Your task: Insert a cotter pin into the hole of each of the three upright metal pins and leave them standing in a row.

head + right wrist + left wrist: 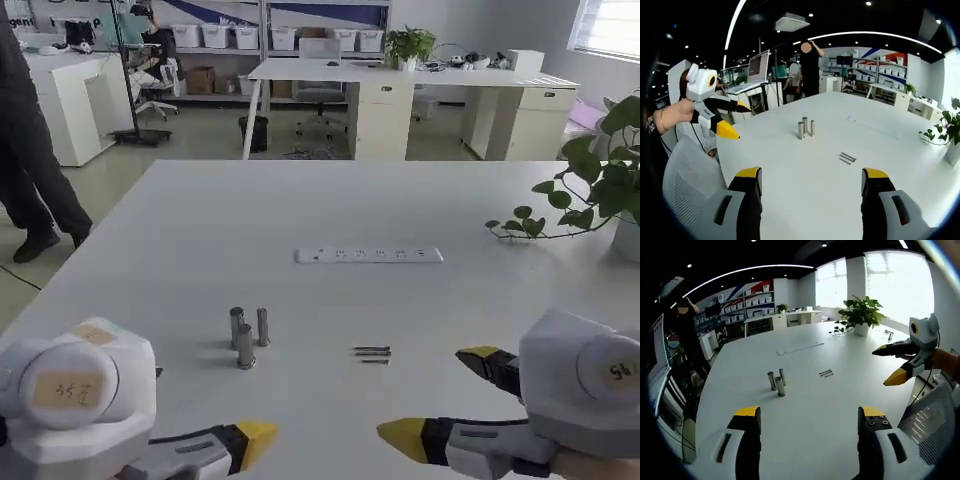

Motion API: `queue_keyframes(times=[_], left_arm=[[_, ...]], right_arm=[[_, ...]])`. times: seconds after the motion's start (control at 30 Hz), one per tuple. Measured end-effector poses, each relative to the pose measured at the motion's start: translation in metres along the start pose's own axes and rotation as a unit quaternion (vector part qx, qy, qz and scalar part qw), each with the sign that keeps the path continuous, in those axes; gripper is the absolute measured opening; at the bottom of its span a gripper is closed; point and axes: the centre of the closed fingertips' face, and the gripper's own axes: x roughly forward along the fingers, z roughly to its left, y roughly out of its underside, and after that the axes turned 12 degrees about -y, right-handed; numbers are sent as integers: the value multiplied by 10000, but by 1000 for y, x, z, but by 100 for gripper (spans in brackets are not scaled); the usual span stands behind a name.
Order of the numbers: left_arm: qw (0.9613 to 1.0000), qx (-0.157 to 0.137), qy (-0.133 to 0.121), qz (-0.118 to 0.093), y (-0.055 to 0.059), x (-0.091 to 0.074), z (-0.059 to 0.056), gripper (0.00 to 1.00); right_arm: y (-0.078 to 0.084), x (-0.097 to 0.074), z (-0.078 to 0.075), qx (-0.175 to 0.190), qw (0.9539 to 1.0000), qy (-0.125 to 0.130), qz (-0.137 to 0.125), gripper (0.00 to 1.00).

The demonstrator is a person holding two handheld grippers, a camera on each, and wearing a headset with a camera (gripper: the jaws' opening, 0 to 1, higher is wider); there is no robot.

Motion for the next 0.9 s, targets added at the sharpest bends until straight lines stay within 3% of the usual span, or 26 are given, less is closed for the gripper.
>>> queue_keyframes(times=[0.57, 0.9], left_arm=[[10000, 26, 51, 19, 1, 2, -2, 79], [9999, 2, 115, 1, 0, 1, -5, 86]], right_arm=[[6, 2, -1, 68, 9999, -21, 108, 83], [9, 2, 3, 130, 9998, -64, 170, 96]])
